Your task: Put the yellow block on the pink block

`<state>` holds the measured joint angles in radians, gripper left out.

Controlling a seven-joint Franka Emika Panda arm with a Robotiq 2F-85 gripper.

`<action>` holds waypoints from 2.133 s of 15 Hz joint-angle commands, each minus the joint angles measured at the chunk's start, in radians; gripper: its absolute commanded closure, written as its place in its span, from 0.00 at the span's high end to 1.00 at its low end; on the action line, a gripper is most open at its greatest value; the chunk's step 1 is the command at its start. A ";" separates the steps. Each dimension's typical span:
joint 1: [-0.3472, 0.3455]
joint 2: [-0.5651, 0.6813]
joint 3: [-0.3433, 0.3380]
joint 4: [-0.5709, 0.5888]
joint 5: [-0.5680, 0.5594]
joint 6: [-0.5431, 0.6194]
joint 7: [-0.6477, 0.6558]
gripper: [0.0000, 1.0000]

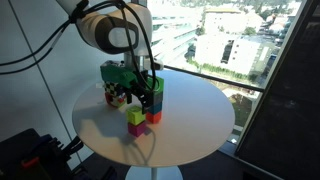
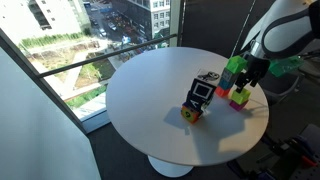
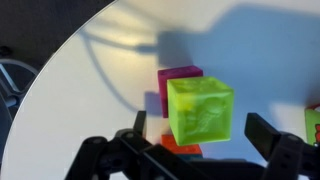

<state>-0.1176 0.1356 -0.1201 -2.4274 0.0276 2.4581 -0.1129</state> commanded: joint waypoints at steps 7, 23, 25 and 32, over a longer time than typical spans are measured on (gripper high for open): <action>-0.013 -0.058 0.003 0.017 0.039 -0.080 -0.058 1.00; 0.000 -0.240 0.003 0.017 -0.098 -0.308 0.033 1.00; -0.002 -0.274 0.004 0.014 -0.112 -0.336 0.043 1.00; -0.006 -0.380 -0.001 -0.002 -0.102 -0.411 0.042 1.00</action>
<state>-0.1177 -0.1872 -0.1206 -2.4110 -0.0648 2.0767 -0.0892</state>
